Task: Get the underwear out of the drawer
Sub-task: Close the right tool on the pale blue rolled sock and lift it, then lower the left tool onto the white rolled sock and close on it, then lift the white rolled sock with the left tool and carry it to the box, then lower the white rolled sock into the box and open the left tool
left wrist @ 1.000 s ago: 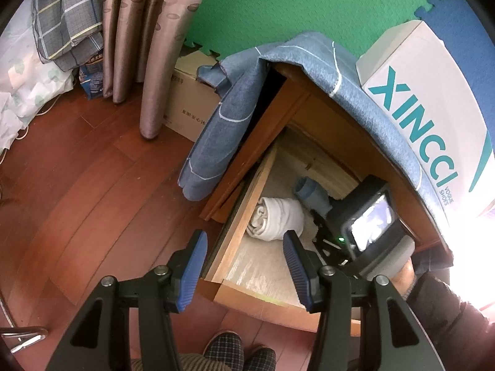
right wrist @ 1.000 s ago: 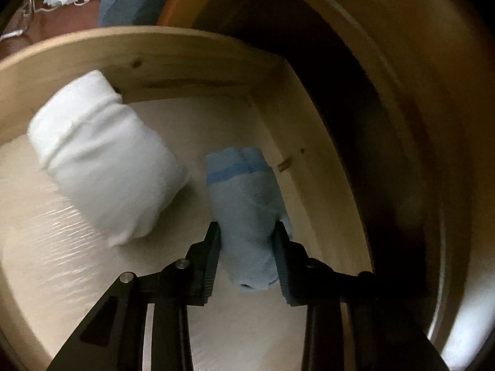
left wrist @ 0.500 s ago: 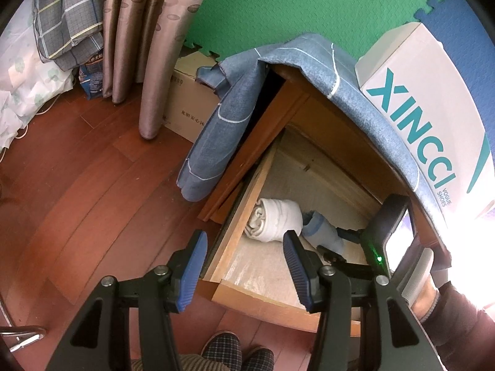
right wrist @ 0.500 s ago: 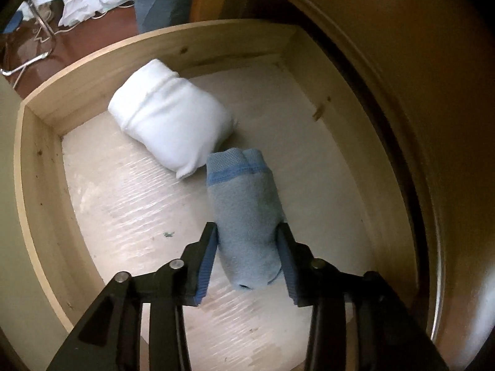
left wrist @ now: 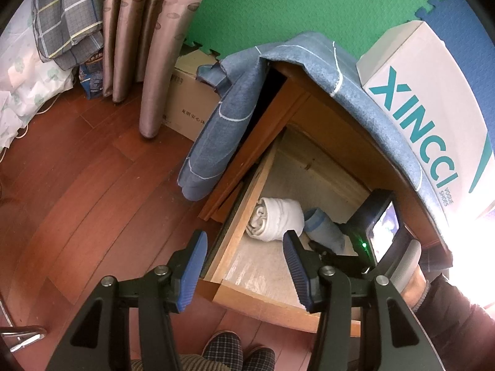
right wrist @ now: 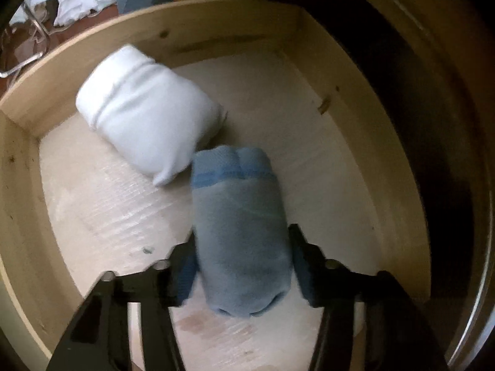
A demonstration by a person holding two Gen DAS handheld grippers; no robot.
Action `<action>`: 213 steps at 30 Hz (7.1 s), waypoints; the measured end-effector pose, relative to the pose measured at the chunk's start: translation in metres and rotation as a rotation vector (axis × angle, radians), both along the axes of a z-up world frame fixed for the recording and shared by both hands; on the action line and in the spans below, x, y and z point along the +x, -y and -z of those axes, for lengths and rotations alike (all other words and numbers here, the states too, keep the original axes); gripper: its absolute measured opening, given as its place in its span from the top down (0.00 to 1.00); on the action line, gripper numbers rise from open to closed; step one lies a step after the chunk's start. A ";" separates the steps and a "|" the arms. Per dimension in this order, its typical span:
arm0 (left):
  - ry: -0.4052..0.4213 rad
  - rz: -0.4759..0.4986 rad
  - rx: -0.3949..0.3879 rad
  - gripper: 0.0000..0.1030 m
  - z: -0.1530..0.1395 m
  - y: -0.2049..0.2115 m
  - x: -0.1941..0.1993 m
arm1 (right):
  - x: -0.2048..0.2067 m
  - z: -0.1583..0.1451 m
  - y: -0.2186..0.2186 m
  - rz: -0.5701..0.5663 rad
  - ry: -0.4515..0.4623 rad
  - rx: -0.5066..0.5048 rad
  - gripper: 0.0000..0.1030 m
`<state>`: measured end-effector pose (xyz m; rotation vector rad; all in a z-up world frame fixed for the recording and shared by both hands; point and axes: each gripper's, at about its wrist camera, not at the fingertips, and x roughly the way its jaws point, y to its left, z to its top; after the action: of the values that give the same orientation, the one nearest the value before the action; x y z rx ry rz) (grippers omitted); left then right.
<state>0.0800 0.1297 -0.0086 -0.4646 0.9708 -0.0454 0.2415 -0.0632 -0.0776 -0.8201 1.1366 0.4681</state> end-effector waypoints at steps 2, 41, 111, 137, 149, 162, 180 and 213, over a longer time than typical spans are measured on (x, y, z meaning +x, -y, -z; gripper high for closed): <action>0.001 0.003 0.005 0.49 0.000 0.002 0.000 | -0.002 0.000 -0.003 0.002 -0.016 -0.014 0.61; 0.043 0.368 0.355 0.49 -0.029 0.074 0.021 | -0.129 -0.143 0.138 0.905 0.031 0.538 0.65; -0.328 1.140 0.808 0.65 0.108 0.190 0.100 | -0.107 -0.119 0.122 0.910 -0.049 0.481 0.65; -0.165 0.775 0.669 0.65 0.014 0.150 0.026 | -0.112 -0.120 0.128 0.907 -0.033 0.478 0.65; -0.063 0.654 0.638 0.65 -0.005 0.145 0.002 | -0.113 -0.120 0.129 0.892 -0.033 0.473 0.65; 0.094 0.588 0.508 0.66 -0.100 0.119 -0.031 | -0.117 -0.123 0.131 0.894 -0.034 0.490 0.65; 0.324 0.495 0.407 0.66 -0.269 0.118 0.057 | -0.116 -0.123 0.132 0.898 -0.039 0.507 0.65; 0.128 0.452 0.428 0.59 -0.198 0.170 0.158 | -0.115 -0.123 0.135 0.906 -0.050 0.540 0.65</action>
<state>0.2383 -0.0403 0.1891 0.1552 0.9126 -0.2660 0.1261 -0.1981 0.0452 0.2059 1.2199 0.0147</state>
